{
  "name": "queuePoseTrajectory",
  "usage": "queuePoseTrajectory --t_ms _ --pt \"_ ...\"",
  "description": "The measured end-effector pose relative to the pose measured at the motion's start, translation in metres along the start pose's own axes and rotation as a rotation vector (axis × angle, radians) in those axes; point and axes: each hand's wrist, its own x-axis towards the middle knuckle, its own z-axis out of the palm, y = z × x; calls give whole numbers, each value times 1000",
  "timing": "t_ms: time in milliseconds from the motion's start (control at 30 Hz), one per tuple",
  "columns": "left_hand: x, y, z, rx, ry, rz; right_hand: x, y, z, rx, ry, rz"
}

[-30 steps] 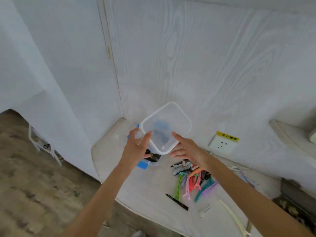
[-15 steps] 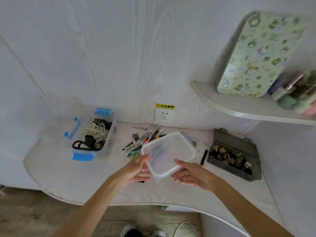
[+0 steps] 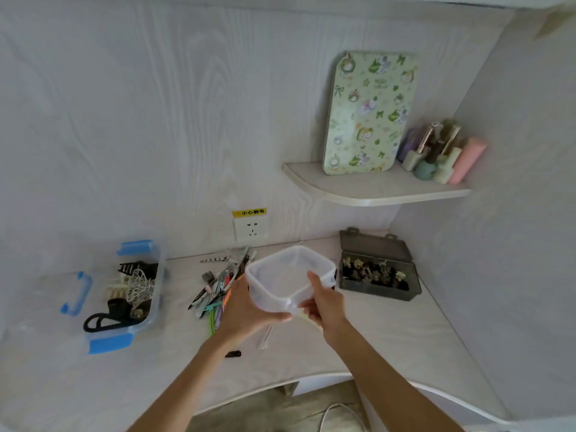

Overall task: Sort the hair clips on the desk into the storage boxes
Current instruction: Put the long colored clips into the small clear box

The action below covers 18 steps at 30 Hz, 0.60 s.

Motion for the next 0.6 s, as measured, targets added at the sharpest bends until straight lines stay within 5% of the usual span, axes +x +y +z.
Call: queuePoseTrajectory --t_ms 233,467,600 --pt "0 9 -8 99 63 38 0 -11 20 -70 177 -100" --pt "10 11 -17 229 58 35 -5 -20 -5 -57 -423 141" --pt "20 22 -3 247 -75 -33 -2 -20 -27 -55 -320 85"
